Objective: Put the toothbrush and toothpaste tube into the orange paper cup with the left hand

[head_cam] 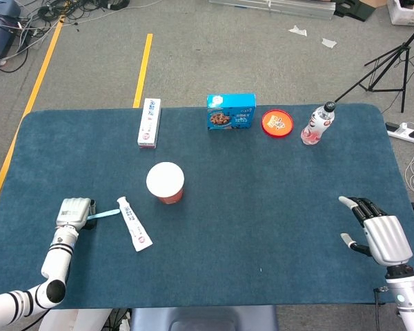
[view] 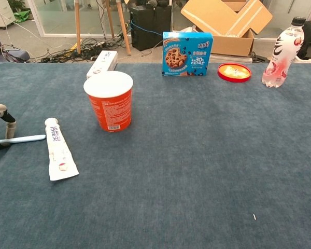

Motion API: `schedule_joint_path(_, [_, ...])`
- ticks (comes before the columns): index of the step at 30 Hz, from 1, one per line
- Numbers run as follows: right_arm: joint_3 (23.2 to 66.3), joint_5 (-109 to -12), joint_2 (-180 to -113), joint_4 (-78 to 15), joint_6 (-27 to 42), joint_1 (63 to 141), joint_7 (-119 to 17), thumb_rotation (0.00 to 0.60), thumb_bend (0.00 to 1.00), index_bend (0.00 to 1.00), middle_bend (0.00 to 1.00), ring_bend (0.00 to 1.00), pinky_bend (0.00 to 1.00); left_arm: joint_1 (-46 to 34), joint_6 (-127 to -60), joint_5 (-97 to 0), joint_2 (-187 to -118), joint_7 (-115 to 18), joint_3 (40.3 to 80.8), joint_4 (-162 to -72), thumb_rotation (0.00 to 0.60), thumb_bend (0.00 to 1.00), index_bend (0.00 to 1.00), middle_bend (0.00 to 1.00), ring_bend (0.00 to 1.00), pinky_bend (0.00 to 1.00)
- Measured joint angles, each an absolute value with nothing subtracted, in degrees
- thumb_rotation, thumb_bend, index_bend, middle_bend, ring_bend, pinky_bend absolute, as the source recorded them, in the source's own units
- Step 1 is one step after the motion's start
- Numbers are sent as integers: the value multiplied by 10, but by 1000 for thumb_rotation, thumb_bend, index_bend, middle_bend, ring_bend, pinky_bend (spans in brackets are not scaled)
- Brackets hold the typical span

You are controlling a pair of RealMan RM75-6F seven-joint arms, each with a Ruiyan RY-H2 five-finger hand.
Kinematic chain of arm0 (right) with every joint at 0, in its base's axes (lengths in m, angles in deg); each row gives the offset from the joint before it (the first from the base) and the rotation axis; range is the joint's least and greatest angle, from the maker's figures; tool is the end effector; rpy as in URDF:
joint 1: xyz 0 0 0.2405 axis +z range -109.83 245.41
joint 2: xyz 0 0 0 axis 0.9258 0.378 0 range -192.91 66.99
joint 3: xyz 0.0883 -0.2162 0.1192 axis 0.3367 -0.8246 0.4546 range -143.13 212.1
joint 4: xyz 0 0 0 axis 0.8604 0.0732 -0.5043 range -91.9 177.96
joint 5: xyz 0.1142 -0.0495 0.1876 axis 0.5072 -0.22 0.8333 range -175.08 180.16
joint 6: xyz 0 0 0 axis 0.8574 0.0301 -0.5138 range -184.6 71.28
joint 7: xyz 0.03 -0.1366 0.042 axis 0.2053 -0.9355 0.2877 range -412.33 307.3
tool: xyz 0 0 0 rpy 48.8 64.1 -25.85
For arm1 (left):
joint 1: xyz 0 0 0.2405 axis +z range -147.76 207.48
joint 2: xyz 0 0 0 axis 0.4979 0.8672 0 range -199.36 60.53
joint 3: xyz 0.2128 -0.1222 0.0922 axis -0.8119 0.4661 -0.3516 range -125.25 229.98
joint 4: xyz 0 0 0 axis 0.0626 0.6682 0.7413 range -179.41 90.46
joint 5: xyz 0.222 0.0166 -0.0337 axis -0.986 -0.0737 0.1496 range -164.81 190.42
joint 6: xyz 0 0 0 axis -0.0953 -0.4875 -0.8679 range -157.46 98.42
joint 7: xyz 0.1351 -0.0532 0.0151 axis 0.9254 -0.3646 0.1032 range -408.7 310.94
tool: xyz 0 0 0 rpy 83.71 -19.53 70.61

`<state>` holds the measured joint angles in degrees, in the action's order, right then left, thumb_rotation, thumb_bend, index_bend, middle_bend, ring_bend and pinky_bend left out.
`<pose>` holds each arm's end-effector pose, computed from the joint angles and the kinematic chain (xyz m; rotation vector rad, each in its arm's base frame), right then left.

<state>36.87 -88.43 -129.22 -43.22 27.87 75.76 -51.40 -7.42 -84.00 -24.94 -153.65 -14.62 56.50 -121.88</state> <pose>-0.3208 -0.2015 0.1386 1.5089 -0.8072 0.9387 -0.2994 0.3447 0.0082 -1.5908 -1.0429 -0.3398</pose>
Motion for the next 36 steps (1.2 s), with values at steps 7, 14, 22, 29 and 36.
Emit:
schedule_joint_path(7, [369, -884, -1292, -432, 278, 758, -514, 600, 166, 216, 260, 223, 522, -74, -838, -244, -1536, -140, 564, -1218, 600, 391, 523, 1000, 1000, 1000])
schedule_joint_path(14, [369, -883, -1292, -432, 277, 758, -514, 600, 166, 216, 260, 223, 522, -74, -843, -247, -1536, -141, 565, -1221, 600, 391, 540, 1000, 1000, 1000])
schedule_joint_path(22, [369, -884, -1291, -433, 278, 758, -511, 600, 166, 216, 260, 223, 522, -71, -855, -254, -1531, -140, 566, -1232, 600, 392, 557, 1000, 1000, 1000])
schedule_joint_path(29, [369, -885, -1291, -433, 280, 758, -509, 600, 166, 216, 260, 223, 523, -70, -871, -258, -1520, -132, 569, -1247, 600, 392, 557, 1000, 1000, 1000])
schedule_joint_path(36, [368, -887, -1290, -434, 283, 757, -506, 600, 166, 216, 260, 223, 523, -70, -895, -261, -1493, -123, 578, -1279, 600, 392, 557, 1000, 1000, 1000])
